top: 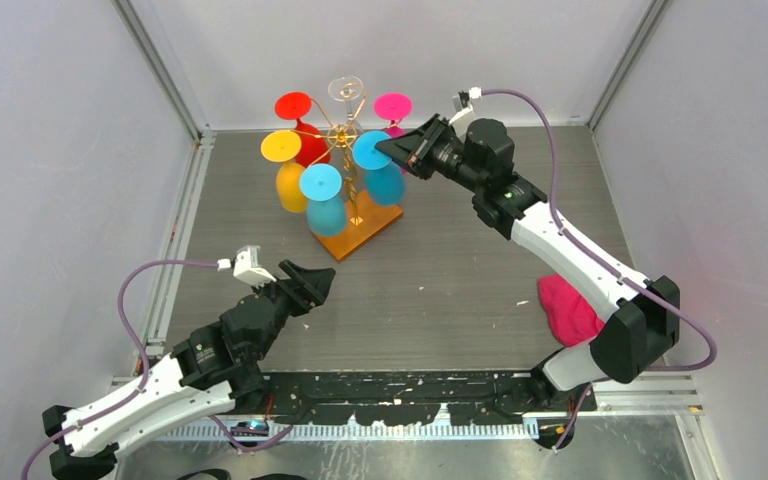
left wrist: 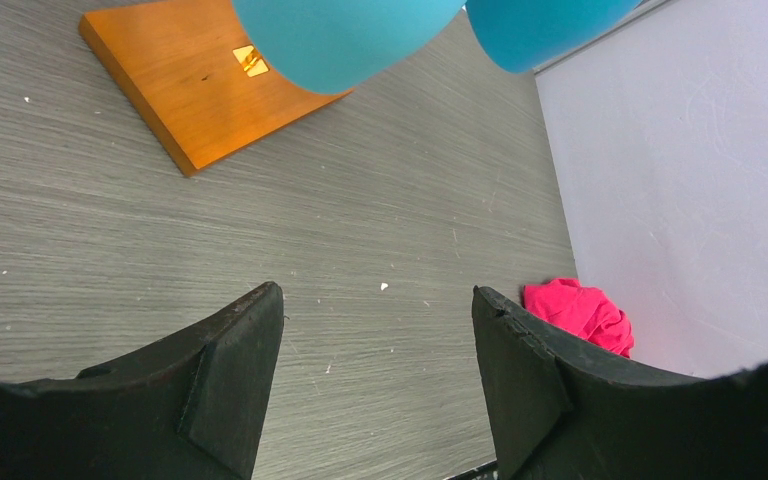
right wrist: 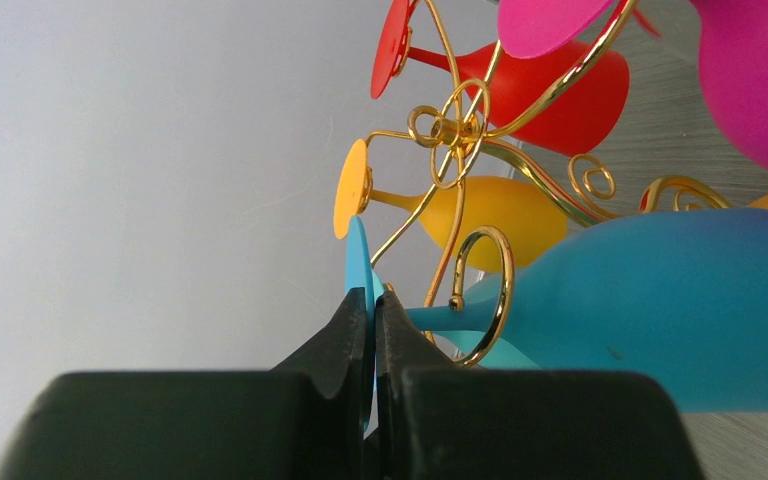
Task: Place the wine glass upside down on the wine glass rack
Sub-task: Turn the wine glass upside down at the wine rack.
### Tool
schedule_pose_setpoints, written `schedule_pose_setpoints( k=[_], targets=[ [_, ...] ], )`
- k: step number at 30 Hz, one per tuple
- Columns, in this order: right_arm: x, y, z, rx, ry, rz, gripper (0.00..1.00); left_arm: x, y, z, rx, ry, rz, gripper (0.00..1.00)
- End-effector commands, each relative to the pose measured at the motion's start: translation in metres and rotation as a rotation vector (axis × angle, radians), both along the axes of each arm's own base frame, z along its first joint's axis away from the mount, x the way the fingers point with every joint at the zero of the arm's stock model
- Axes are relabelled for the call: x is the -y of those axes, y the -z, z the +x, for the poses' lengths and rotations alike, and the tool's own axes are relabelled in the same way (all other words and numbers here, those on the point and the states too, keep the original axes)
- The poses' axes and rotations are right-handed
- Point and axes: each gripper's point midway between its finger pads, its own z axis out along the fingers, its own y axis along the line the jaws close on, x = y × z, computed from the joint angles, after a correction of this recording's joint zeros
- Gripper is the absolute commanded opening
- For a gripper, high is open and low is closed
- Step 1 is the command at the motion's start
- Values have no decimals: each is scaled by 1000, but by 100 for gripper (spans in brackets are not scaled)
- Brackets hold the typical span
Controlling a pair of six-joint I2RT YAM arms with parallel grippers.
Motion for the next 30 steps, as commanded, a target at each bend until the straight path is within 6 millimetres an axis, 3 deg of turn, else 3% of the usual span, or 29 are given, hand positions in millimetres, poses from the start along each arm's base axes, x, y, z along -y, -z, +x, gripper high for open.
schedule_pose_setpoints(
  k=[1,30],
  targets=[
    [9,-23,-9,68,20,26,1,1,-15,2,21,-8,-41,70],
    [30,-18,5,50,79,44,1,-1,-11,1,13,-12,-39,70]
  ],
)
